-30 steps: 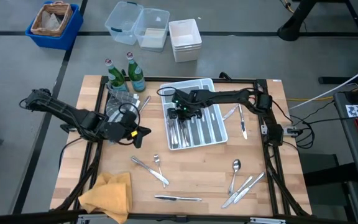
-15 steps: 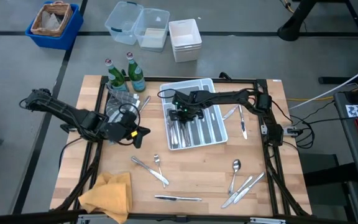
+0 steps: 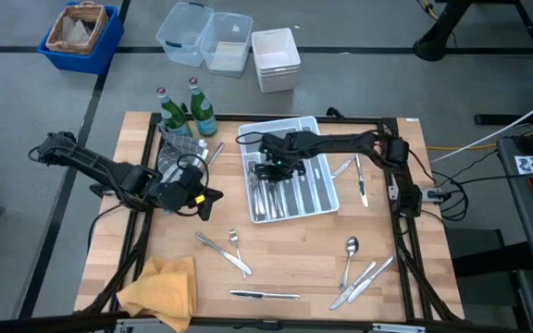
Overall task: Sort silverware
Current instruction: Put the silver table knife into the silverware tray
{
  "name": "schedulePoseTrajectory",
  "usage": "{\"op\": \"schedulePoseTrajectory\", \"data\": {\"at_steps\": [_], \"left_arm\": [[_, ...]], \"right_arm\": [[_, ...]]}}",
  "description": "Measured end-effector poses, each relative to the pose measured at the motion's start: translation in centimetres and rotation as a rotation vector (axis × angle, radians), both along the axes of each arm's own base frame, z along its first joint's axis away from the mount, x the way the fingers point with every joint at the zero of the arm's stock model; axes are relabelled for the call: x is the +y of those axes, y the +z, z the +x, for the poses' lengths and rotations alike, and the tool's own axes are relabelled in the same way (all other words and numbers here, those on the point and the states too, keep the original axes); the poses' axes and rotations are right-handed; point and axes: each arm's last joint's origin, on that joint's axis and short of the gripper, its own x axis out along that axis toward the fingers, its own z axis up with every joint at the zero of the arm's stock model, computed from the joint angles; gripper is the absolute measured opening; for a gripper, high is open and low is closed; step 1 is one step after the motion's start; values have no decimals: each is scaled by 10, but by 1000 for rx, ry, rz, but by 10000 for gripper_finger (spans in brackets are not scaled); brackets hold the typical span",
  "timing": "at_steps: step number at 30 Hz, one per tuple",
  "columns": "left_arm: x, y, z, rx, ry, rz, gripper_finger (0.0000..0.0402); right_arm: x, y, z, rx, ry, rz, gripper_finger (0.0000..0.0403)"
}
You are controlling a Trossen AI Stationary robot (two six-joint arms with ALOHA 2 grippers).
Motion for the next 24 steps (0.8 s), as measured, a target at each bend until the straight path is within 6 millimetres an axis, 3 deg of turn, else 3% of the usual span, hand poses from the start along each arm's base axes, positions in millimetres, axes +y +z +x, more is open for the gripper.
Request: {"op": "schedulePoseTrajectory", "data": {"at_steps": [8,13,18,24], "left_arm": [[-2,-1,0,37,-113,11,25],[-7,-3,1,88,-296,15,25],[-19,-12,6,157,-460,120,25],[-38,-31,15,259,-631,220,39]], "right_arm": [[6,26,-10,-20,70,-50,120],[16,47,-13,-82,145,-92,120],[40,66,-15,-142,262,-134,120],[84,77,-14,-181,391,-145,120]]}}
